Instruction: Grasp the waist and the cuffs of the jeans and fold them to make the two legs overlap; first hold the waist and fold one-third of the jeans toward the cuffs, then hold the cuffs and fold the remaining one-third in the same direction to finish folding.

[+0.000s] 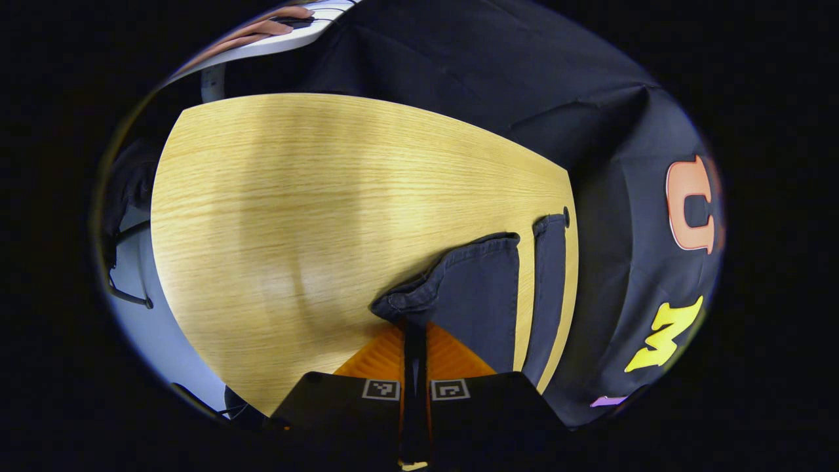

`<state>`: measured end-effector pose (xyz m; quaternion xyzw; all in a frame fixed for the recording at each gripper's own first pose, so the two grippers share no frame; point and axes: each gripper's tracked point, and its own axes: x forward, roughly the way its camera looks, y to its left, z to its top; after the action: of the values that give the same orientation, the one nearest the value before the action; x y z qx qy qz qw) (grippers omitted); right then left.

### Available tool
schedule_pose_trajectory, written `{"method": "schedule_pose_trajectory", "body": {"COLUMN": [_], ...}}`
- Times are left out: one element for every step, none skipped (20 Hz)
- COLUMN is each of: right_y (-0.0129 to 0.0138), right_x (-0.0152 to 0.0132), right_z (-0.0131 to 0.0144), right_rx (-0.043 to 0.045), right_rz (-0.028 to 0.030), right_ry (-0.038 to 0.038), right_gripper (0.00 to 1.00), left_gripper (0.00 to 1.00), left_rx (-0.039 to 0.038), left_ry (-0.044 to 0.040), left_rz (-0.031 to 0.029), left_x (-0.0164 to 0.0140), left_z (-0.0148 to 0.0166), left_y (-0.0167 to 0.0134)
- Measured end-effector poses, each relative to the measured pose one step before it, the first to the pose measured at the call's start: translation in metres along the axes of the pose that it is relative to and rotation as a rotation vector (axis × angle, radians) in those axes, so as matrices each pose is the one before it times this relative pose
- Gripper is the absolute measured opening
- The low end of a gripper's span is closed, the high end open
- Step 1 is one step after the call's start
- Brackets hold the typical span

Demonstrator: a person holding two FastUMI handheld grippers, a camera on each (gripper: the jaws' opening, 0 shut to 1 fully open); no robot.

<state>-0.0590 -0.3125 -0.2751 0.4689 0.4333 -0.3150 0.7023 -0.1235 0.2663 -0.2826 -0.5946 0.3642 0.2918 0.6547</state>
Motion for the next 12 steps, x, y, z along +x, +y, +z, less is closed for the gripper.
{"method": "schedule_pose_trajectory", "body": {"right_y": [0.00349,0.00503,0.00644,0.00881,0.00915,0.00968,0.01173,0.01369,0.01029,0.01292,0.01316,0.01267], "right_x": [-0.0058,-0.00651,-0.0069,-0.00595,-0.00498,-0.00395,-0.00345,-0.00315,-0.00298,-0.00063,0.00235,-0.00087], "right_z": [0.00154,0.00114,0.00243,0.00127,0.00295,0.00241,0.00405,0.00399,0.00252,0.00294,0.00301,0.00402], "right_rx": [0.00951,0.00675,0.00399,-0.00248,-0.00126,0.00401,0.01292,0.01274,0.00284,-0.00391,-0.00616,-0.00367], "right_rz": [0.02642,0.02708,0.02512,0.02355,0.02718,0.02793,0.03381,0.03177,0.02871,0.02118,0.0209,0.02268], "right_ry": [-0.0008,-0.00583,-0.00671,-0.00117,-0.0066,-0.00597,-0.00566,-0.005,-0.00274,-0.00189,0.00005,-0.00071], "right_gripper": [0.02,0.0,0.0,0.02,0.02,0.0,0.02,0.02,0.02,0.06,0.02,0.02], "left_gripper": [0.04,0.04,0.03,0.03,0.04,0.03,0.03,0.04,0.04,0.03,0.03,0.03], "left_rx": [-0.01245,-0.02388,-0.02548,-0.01218,0.00753,0.02161,0.01756,0.00086,-0.00501,0.00872,0.02294,0.01935], "left_ry": [-0.00001,0.00029,0.00282,0.0,-0.00254,-0.00205,-0.00055,-0.00198,-0.00307,-0.01095,-0.01572,-0.01256], "left_rz": [-0.01101,-0.01524,-0.01767,-0.01538,-0.00903,-0.01172,-0.01923,-0.02115,-0.02231,-0.00181,0.00042,-0.01243], "left_x": [-0.00167,-0.00274,-0.00309,-0.00328,-0.00123,-0.00213,-0.00029,-0.00019,0.00077,0.00078,0.00341,0.00495], "left_z": [0.00041,0.0009,-0.00039,0.00124,0.00186,-0.00025,0.0004,0.00048,0.00131,0.00285,0.00431,0.00141], "left_y": [-0.00444,-0.00603,-0.00752,-0.00896,-0.00754,-0.00917,-0.01352,-0.01432,-0.01608,-0.01363,-0.01143,-0.01569]}}
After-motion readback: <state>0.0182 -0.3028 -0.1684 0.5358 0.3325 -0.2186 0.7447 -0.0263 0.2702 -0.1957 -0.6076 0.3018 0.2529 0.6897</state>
